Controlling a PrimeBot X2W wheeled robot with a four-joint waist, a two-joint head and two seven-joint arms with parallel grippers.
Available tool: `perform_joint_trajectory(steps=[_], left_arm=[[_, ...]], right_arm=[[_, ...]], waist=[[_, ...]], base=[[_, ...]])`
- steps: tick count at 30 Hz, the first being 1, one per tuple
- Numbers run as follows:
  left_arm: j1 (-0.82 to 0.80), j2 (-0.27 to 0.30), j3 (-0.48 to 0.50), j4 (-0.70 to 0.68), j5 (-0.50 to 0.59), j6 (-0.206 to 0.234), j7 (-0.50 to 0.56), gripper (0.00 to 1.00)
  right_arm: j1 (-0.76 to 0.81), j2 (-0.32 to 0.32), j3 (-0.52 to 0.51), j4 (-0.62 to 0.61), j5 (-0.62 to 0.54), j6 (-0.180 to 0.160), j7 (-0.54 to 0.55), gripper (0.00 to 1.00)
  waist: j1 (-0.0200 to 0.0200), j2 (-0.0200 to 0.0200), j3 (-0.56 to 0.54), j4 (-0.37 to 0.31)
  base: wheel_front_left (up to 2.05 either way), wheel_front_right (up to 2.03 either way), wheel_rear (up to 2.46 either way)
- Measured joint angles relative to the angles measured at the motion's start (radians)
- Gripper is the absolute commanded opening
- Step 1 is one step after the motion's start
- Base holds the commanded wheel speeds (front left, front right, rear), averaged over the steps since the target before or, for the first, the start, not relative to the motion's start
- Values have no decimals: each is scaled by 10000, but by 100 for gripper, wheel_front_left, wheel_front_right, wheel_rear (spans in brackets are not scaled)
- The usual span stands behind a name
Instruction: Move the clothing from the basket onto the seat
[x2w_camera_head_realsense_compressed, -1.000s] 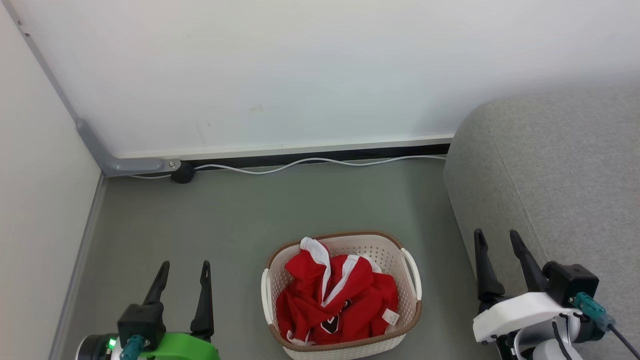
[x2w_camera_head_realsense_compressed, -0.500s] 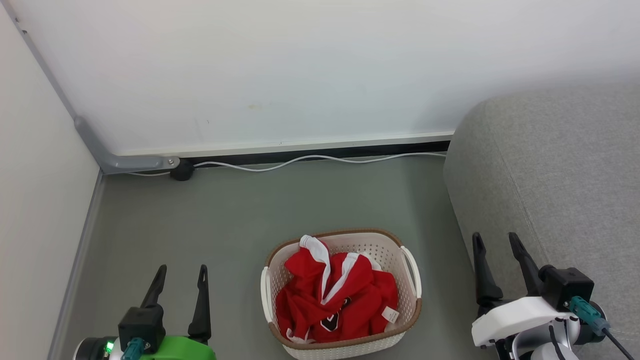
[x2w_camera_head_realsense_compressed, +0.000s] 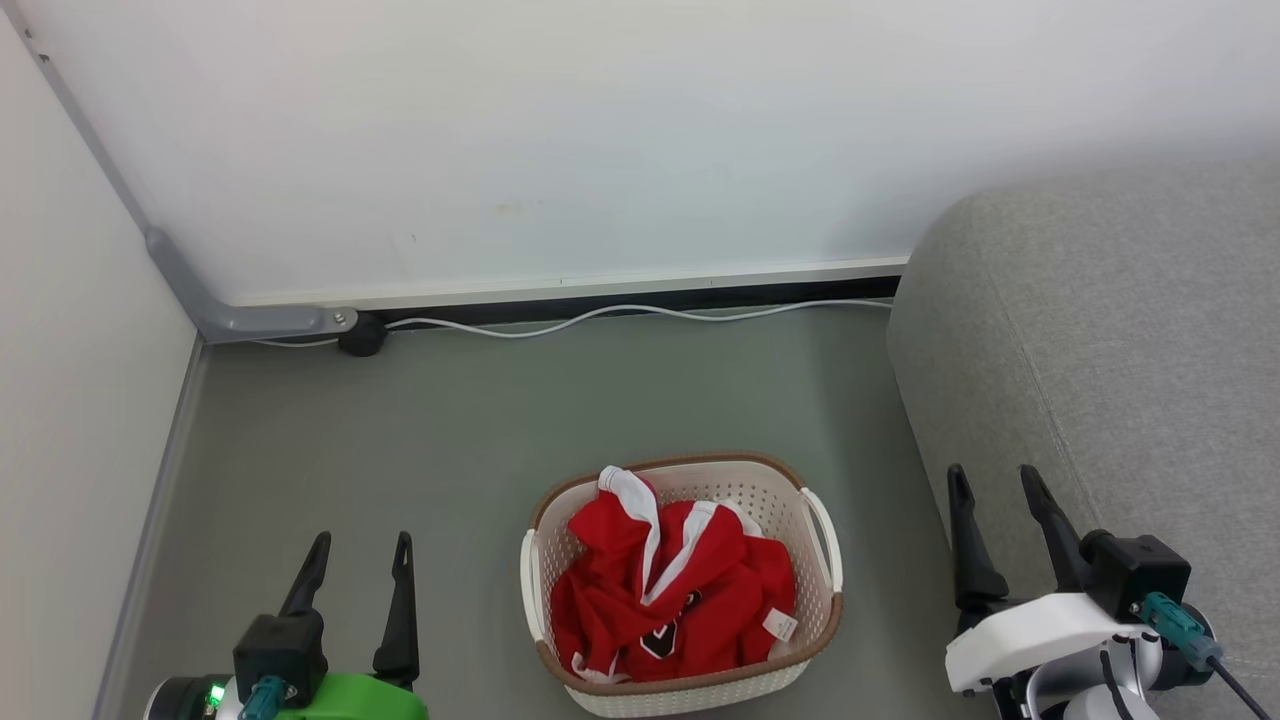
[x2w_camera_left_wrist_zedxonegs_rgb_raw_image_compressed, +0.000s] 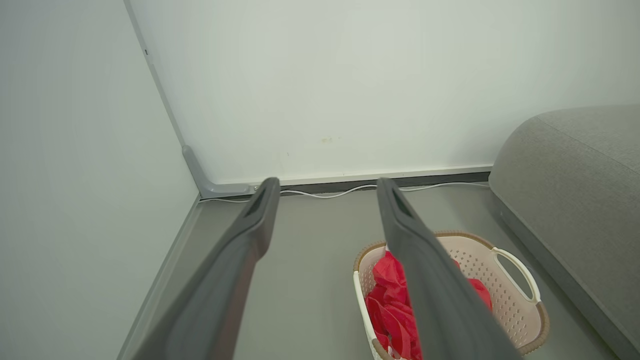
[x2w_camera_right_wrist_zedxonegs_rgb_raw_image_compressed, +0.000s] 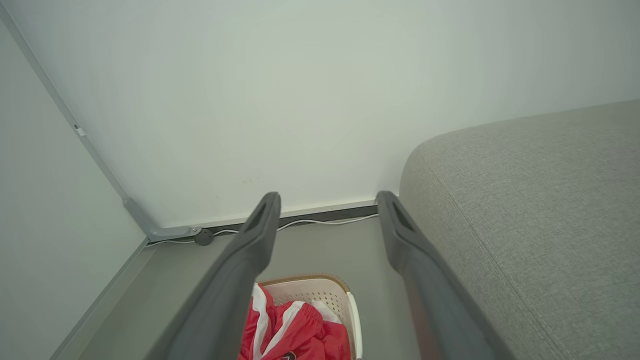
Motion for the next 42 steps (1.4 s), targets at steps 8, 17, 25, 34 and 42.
perform_joint_trajectory(steps=[8,17,25,34,42], left_arm=[[-4,-2,56,12,12,-81,0,100],[-93,42,-38,12,219,-207,0,100],[-897,113,-17,153,414,-222,0,100],[-1943,111,-265,635,573,-380,0,100],[-3067,31,-608,1080,746,-525,151,100]], right_arm=[[-2,2,-31,-13,13,4,0,100],[-117,4,-88,-313,13,6,-2,100],[-763,2,-334,-717,8,4,-50,100],[-1746,-17,-497,-1149,-23,6,-73,100],[-2567,-54,-690,-1432,-42,17,-73,100]], waist=[[0,0,177,-19],[0,0,732,-58],[0,0,1671,-130],[0,0,2882,-334],[1,0,3852,-567]], base=[[0,0,0],[0,0,0],[0,0,0],[0,0,0],[0,0,0]])
